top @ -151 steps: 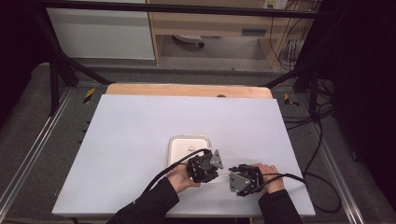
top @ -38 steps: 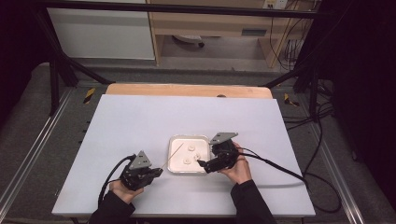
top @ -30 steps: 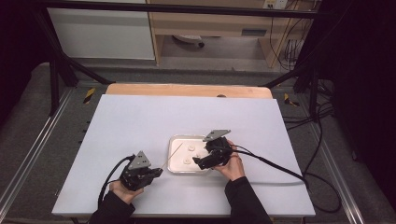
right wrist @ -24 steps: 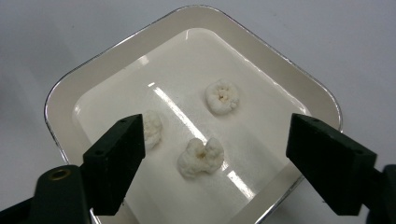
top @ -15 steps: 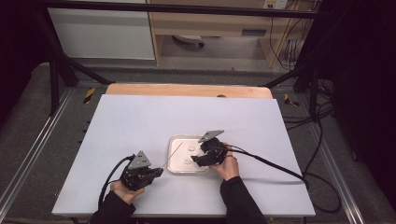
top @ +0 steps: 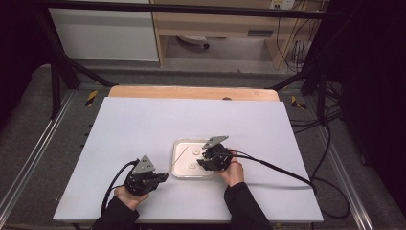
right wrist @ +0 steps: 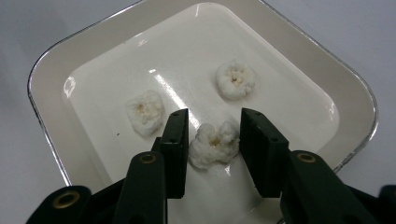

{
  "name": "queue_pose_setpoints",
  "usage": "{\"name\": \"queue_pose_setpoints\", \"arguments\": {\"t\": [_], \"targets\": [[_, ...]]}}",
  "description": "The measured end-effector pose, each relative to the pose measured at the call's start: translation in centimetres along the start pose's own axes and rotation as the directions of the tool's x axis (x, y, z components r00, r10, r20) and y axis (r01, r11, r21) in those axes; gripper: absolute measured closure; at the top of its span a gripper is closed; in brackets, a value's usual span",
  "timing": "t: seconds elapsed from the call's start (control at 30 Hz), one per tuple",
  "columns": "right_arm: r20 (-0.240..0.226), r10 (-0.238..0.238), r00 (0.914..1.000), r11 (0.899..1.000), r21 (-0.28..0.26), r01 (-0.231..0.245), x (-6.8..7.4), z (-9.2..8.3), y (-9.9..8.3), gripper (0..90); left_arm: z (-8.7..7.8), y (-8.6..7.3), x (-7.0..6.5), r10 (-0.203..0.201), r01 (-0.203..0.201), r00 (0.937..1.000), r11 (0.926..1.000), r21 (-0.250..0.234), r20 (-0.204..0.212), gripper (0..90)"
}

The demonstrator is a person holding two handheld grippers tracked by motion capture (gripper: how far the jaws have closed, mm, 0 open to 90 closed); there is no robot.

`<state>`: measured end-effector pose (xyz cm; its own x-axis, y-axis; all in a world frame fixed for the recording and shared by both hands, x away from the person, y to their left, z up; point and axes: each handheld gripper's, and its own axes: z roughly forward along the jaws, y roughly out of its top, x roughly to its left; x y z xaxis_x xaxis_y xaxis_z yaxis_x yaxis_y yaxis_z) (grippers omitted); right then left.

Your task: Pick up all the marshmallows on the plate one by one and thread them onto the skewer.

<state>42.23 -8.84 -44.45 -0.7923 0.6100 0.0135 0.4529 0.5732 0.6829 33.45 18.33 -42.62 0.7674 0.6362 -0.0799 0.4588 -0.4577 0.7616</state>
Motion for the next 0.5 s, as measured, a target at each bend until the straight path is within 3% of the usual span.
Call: {"name": "queue_pose_setpoints", "arguments": {"t": [0.13, 0.2, 0.37, 0.5], "targets": [[-0.007, 0.001, 1.0000, 1.000, 0.001, -0.001, -0.1, 0.0, 0.0, 66.3, 0.0, 0.0, -0.1, 0.001, -0.001, 1.0000, 1.0000, -0.003, 0.002, 87.5], [-0.023, 0.020, 0.9995, 1.000, 0.011, -0.020, -0.3, -0.2, 0.1, 66.7, 0.0, 0.0, -0.1, 0.003, -0.003, 1.0000, 1.0000, -0.007, 0.003, 87.5], [-0.051, 0.061, 0.9968, 0.998, -0.023, -0.063, -0.7, -1.3, 0.4, 67.3, 0.0, 0.0, -0.4, 0.009, -0.009, 0.9999, 0.9997, -0.023, 0.014, 87.5], [-0.121, 0.135, 0.9835, 0.985, -0.087, -0.146, -1.5, -3.2, 0.2, 67.4, 0.3, 0.0, -0.6, 0.016, -0.015, 0.9996, 0.9995, -0.028, 0.023, 87.5]]}}
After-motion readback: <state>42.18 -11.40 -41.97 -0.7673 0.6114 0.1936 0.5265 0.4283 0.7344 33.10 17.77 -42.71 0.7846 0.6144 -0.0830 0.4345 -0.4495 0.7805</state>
